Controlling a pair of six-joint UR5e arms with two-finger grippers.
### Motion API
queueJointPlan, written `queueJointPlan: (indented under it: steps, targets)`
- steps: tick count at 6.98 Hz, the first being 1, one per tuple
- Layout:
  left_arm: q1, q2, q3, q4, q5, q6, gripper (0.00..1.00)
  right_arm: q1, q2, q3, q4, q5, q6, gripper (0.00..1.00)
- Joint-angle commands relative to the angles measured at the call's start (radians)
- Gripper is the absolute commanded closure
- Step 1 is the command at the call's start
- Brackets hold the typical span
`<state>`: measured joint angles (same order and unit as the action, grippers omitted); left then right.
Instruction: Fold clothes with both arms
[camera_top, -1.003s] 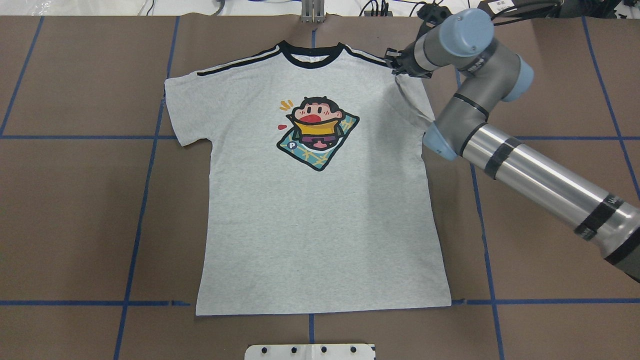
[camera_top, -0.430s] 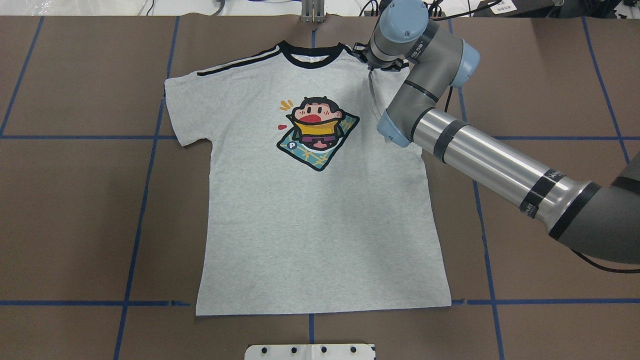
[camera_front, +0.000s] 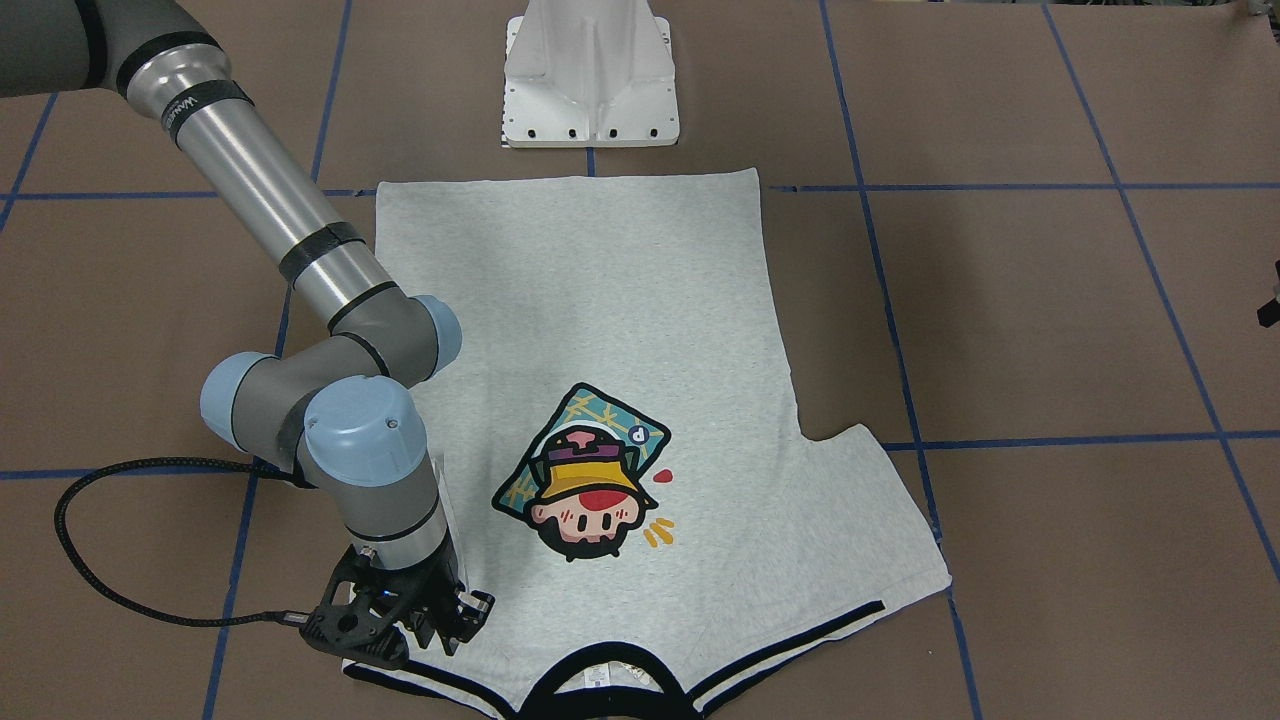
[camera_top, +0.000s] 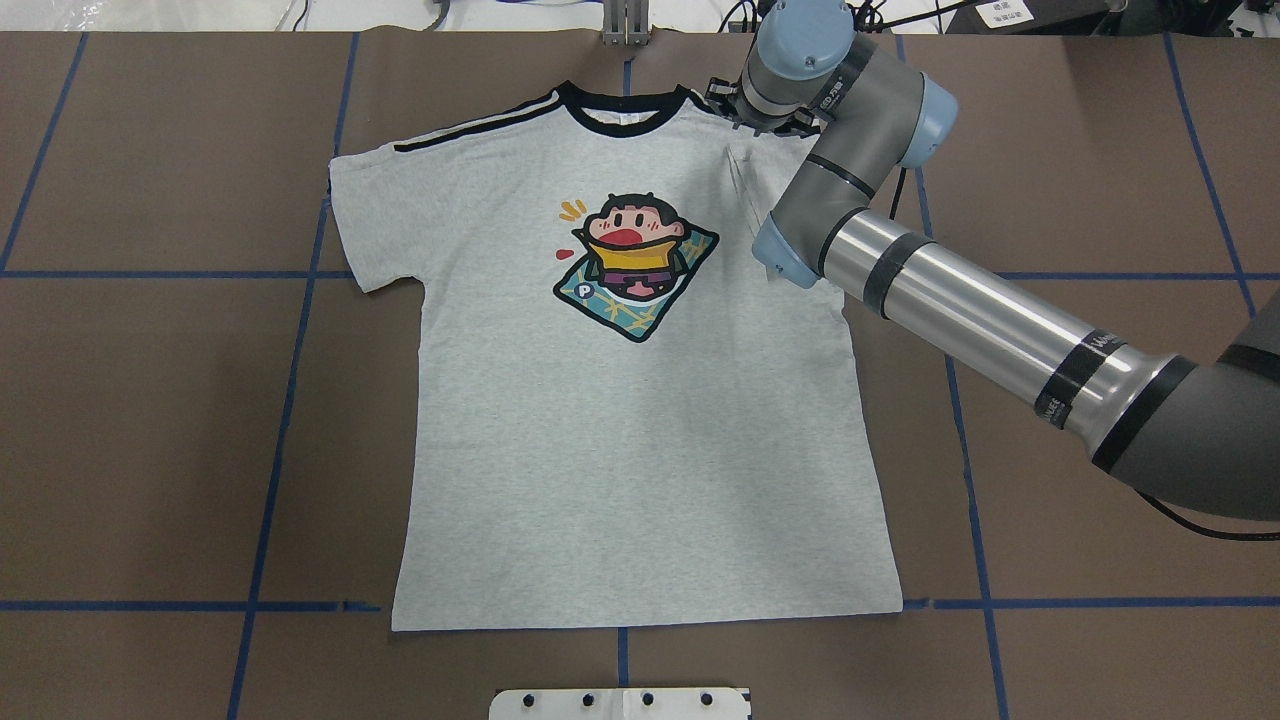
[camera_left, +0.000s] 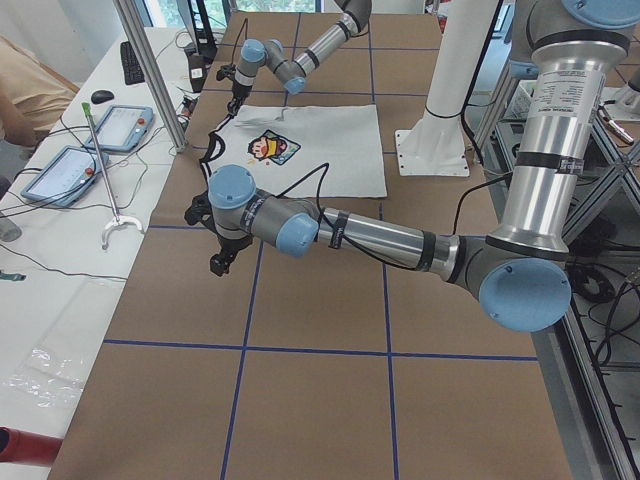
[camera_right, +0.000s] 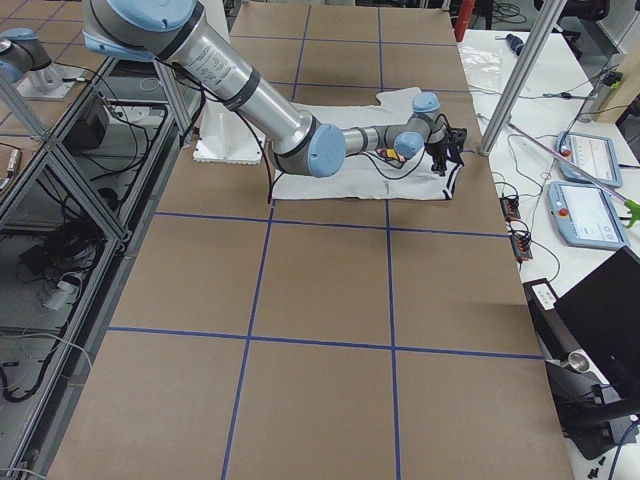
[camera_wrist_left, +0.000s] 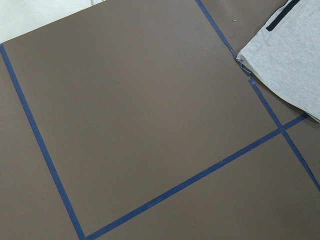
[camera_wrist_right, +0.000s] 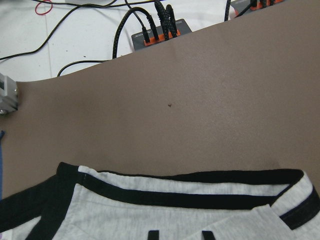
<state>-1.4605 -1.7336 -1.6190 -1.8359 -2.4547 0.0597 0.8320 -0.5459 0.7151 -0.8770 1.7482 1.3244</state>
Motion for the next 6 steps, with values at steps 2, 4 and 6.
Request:
queueJointPlan:
  steps: [2,4,6]
  targets:
    - [0.052,-0.119,0.085,-0.029,0.084,-0.18,0.0,0.054,-0.162,0.256,-0.008,0.098,-0.033,0.0]
    - [0.176,-0.167,0.117,-0.128,0.097,-0.375,0.0,0.139,-0.272,0.422,-0.182,0.339,-0.037,0.0]
    - [0.26,-0.229,0.254,-0.328,0.115,-0.61,0.0,0.198,-0.501,0.774,-0.38,0.405,-0.178,0.0]
